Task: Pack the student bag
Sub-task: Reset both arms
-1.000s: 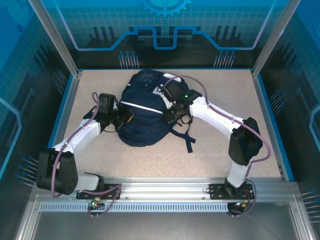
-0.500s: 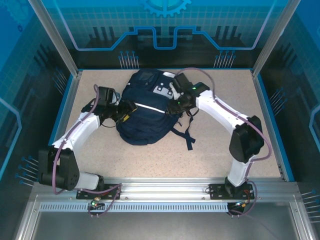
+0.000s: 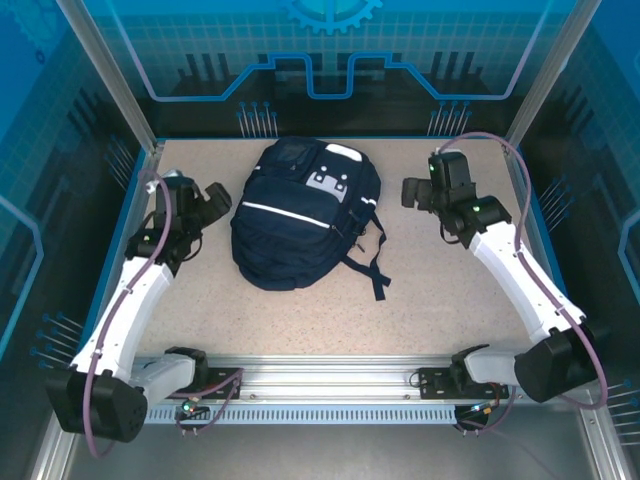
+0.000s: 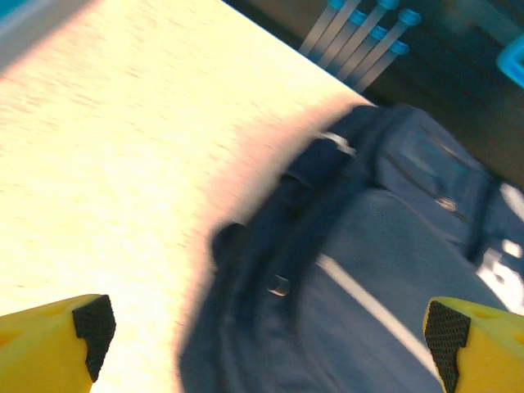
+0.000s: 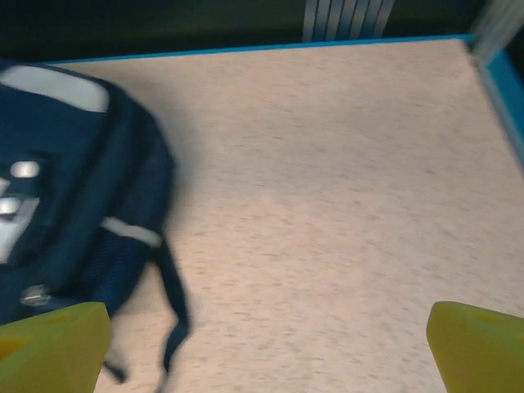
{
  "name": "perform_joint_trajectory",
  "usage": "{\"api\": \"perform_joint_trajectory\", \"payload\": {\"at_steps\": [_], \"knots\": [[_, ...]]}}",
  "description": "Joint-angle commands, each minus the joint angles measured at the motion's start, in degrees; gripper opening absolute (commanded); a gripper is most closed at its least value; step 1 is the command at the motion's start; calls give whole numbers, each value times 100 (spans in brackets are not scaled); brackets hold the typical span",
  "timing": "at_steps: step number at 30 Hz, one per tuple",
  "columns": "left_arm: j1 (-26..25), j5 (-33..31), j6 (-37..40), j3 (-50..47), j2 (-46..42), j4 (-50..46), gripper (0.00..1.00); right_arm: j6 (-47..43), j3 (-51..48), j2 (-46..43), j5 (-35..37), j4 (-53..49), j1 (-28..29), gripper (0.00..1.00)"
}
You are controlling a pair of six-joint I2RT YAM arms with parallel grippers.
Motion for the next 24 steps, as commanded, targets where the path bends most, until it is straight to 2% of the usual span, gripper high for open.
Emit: {"api": "perform_joint_trajectory", "payload": {"at_steps": [1, 6, 9, 12, 18, 24], "knots": [[54, -1240, 712, -785, -95, 890, 99, -376, -878, -426, 746, 1236, -227, 100], [131, -1320, 922, -1531, -57, 1548, 99, -802, -2054, -738, 787, 2562, -568, 100], [149, -1422, 1153, -1964, 20, 2159, 99, -882, -2347, -545, 748, 2674, -752, 100], [150, -1183, 1569, -2447, 37, 3064, 99, -1090, -2823, -319, 862, 3306, -860, 100], [179, -299, 2309, -3067, 346, 4731, 99, -1447, -3722, -70, -12, 5069, -1060, 100], [212, 77, 2750, -3536, 964, 6488, 99, -1501, -4210, 138, -780, 6238, -1332, 100]]}}
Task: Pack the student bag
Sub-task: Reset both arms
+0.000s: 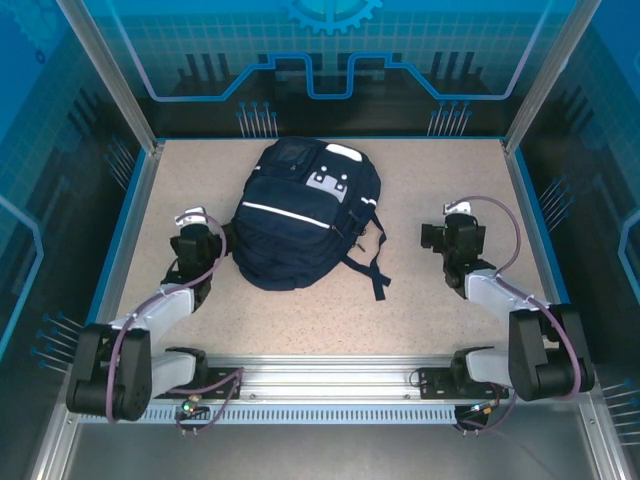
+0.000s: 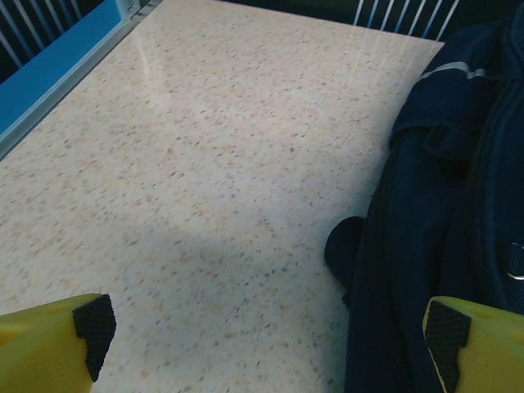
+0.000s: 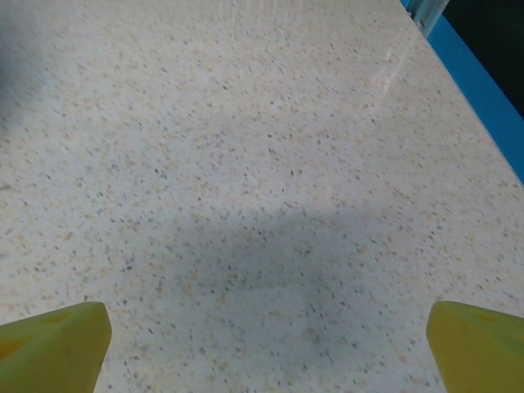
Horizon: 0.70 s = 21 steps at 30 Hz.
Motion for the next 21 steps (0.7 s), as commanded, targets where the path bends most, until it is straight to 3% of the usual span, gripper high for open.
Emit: {"api": "perform_joint_trajectory", "payload": {"at_steps": [1, 7, 11, 21], "knots": [[72, 493, 525, -309, 234, 1686, 99, -88, -198, 86, -641, 1259, -238, 100], [135, 754, 628, -422, 635, 2218, 99, -137, -550, 223, -1008, 1966, -312, 100], [187, 773, 573, -664, 1147, 3224, 99, -200, -726, 365, -1126, 2375, -312, 100], [395, 908, 340, -719, 1953, 3982, 99, -296, -782, 841, -1197, 2871, -237, 100]]}}
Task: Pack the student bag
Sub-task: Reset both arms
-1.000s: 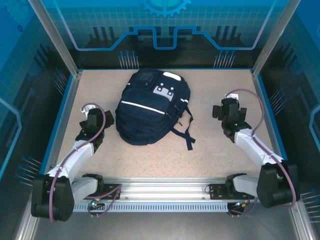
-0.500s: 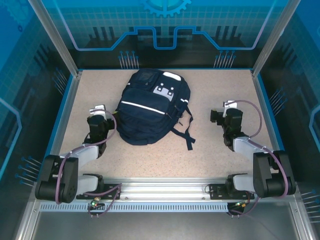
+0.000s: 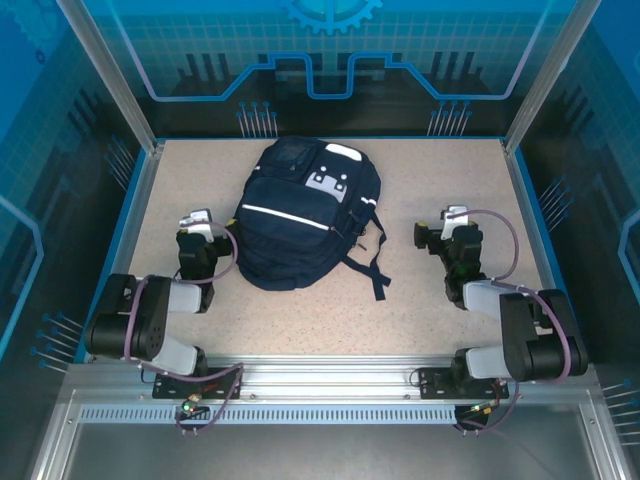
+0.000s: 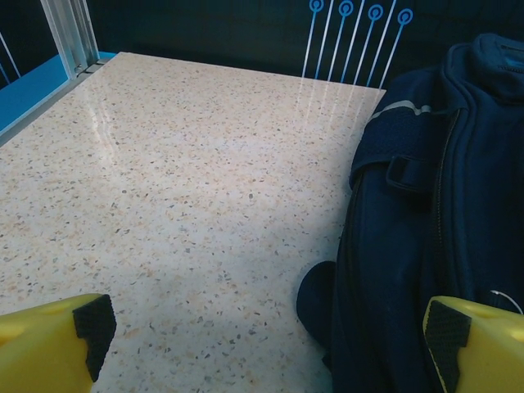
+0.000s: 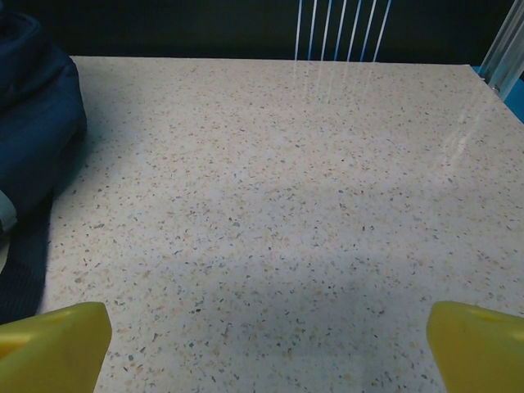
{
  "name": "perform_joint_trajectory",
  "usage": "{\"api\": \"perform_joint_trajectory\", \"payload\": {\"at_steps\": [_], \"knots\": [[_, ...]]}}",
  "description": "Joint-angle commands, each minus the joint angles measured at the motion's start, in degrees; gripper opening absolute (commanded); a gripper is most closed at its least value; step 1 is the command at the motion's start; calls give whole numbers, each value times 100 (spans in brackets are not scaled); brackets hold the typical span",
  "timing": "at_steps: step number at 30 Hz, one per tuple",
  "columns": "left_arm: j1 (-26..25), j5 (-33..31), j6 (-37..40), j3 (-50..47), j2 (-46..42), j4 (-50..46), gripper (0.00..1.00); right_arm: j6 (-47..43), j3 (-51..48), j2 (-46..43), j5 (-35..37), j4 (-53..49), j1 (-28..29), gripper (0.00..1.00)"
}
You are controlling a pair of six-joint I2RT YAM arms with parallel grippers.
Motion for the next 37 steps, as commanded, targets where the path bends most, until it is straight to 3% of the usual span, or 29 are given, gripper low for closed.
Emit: {"api": "perform_joint_trajectory", "payload": {"at_steps": [1, 14, 37], "knots": [[50, 101, -34, -118, 216, 549, 99, -117, 43, 296, 25, 446, 6, 100], [-217, -307, 194, 414, 238, -397, 99, -266, 309, 642, 190, 270, 180, 100], [-240, -179, 262, 425, 258, -389, 99, -261, 300, 634, 192, 274, 177, 100]]}}
